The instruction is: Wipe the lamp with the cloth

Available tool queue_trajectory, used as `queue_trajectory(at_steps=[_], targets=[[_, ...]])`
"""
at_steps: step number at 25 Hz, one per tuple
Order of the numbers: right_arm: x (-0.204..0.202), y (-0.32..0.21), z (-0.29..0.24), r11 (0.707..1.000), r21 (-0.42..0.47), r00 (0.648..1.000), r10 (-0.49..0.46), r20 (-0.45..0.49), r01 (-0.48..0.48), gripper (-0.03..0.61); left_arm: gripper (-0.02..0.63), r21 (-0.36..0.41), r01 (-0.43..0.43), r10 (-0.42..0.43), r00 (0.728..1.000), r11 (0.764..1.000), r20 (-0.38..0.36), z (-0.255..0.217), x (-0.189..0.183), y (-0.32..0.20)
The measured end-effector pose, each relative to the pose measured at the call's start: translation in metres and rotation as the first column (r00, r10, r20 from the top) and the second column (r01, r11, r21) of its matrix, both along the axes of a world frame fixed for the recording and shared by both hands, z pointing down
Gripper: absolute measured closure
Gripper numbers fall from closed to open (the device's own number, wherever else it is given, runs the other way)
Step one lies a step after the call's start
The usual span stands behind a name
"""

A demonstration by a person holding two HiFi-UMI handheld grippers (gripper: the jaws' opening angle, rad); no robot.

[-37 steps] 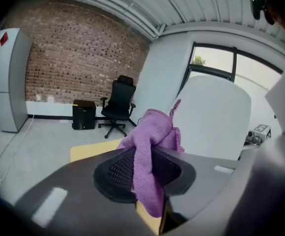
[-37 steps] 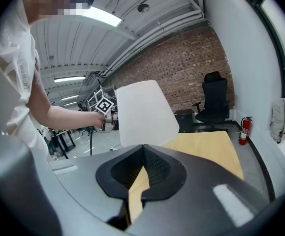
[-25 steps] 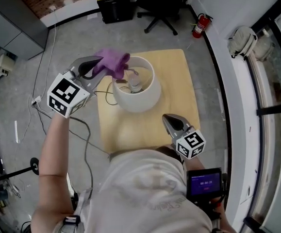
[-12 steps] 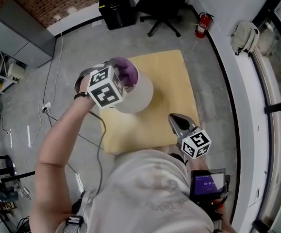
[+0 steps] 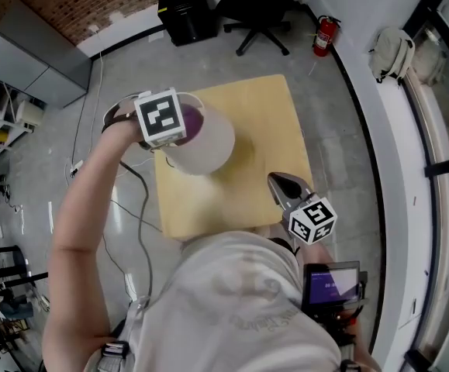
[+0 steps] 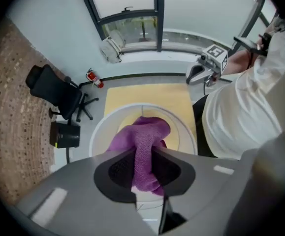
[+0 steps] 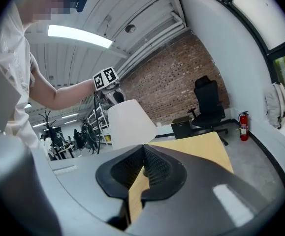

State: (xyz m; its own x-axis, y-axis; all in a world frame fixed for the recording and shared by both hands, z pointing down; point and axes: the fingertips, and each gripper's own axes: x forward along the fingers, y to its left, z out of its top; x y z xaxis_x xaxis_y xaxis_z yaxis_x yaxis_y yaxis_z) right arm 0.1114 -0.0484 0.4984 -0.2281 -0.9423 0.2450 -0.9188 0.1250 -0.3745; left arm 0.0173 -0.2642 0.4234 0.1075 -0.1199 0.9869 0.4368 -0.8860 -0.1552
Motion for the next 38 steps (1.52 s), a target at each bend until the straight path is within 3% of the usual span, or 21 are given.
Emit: queue_trajectory(at_steps=[2,5,8,11,13,15,19,23,25,28,31,35,38], targets=[[-0.004,-0.007,-0.006,1.0,0.01,1.0,-0.003,-0.01,0.003,0.565,0.534,0.104,-0.012,0.011,1.0,0.994,0.012,-0.009,-0.007,-0.016],[0.001,-0.012,-0.013,1.0,0.012,1.0,-0.004,-0.022,0.004,0.565,0.532,0.181,0.007,-0.003,1.0,0.983,-0.018,-0.02,-0.009,-0.025],[0.01,-0.009,-0.016,0.999,0.02,1.0,-0.025,-0.013,0.025,0.565,0.531,0.146,0.084,-0.065,0.99,0.986,-0.125,-0.036,0.0,-0.011],[0.016,0.004,-0.011,0.998,0.022,0.999,-0.05,-0.013,0.051,0.565,0.529,0.096,0.174,-0.139,0.945,0.98,-0.295,-0.053,0.01,0.011],[0.016,0.011,-0.009,0.997,0.02,0.997,-0.07,-0.017,0.07,0.565,0.529,0.102,0.245,-0.181,0.888,0.964,-0.422,-0.071,0.007,0.016],[0.012,0.015,-0.007,0.996,0.016,0.996,-0.093,-0.015,0.093,0.565,0.528,0.085,0.313,-0.22,0.811,0.946,-0.542,-0.089,-0.002,0.02],[-0.004,0.017,-0.001,0.987,0.003,0.987,-0.161,-0.006,0.161,0.565,0.528,-0.038,0.395,-0.297,0.619,0.918,-0.727,-0.114,-0.024,0.044],[-0.023,0.01,0.0,0.972,0.018,0.973,-0.233,-0.003,0.233,0.565,0.528,-0.133,0.418,-0.327,0.437,0.899,-0.838,-0.116,-0.049,0.075],[-0.028,0.013,0.0,0.966,0.031,0.966,-0.258,-0.006,0.258,0.565,0.528,-0.174,0.407,-0.341,0.387,0.897,-0.857,-0.101,-0.059,0.097],[-0.036,0.022,-0.004,0.955,0.06,0.957,-0.291,-0.007,0.291,0.565,0.528,-0.256,0.369,-0.387,0.346,0.894,-0.855,-0.066,-0.075,0.126],[-0.042,0.027,-0.014,0.942,0.093,0.947,-0.322,-0.022,0.322,0.565,0.528,-0.366,0.367,-0.472,0.256,0.855,-0.844,-0.04,-0.09,0.14],[-0.046,0.029,-0.029,0.929,0.137,0.939,-0.34,-0.058,0.345,0.565,0.528,-0.424,0.41,-0.517,0.148,0.808,-0.843,-0.02,-0.104,0.146],[-0.069,0.026,-0.034,0.925,0.139,0.936,-0.346,-0.067,0.352,0.565,0.528,-0.455,0.417,-0.534,0.091,0.787,-0.841,-0.013,-0.13,0.149]])
